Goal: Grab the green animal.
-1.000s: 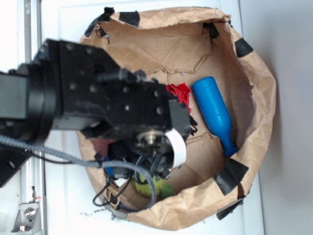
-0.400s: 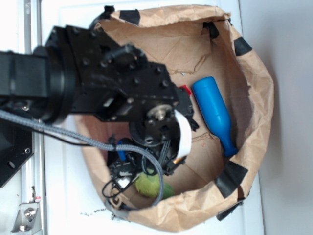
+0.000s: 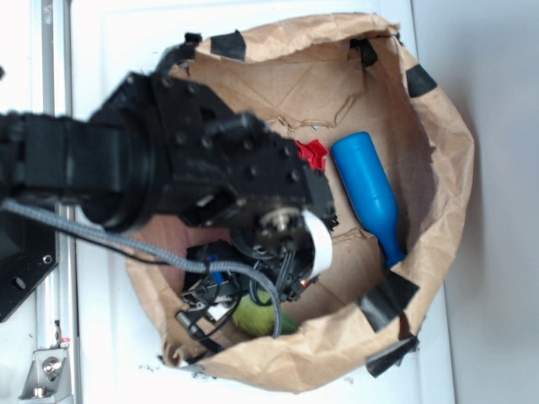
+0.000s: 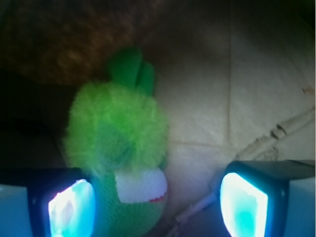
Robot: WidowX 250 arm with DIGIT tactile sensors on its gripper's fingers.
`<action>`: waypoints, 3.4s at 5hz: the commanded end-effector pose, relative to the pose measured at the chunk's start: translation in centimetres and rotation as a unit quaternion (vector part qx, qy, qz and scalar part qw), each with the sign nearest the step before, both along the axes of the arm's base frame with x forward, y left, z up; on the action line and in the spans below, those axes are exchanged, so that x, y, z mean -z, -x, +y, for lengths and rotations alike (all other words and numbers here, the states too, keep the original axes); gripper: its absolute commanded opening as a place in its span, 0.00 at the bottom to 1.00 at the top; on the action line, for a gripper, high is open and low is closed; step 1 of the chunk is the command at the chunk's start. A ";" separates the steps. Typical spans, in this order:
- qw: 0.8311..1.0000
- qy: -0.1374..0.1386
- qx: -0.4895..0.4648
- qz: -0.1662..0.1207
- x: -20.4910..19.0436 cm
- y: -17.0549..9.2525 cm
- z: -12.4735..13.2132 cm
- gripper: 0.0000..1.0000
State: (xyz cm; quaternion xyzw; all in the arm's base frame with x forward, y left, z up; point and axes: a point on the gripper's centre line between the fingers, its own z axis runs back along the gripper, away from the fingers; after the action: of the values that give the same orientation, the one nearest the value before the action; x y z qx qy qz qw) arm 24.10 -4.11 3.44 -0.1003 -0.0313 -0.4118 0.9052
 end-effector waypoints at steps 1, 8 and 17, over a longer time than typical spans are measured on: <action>0.999 -0.013 -0.021 -0.024 -0.3 0.8 -1.9 0.00; 0.992 -0.025 -0.098 -0.073 -0.8 -0.3 -1.0 0.00; 0.979 0.028 -0.178 -0.098 -11.2 -0.7 7.2 1.00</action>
State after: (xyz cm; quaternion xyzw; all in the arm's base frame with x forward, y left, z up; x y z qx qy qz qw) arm 25.79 3.71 13.44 -0.0877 -0.1278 -0.2364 0.9592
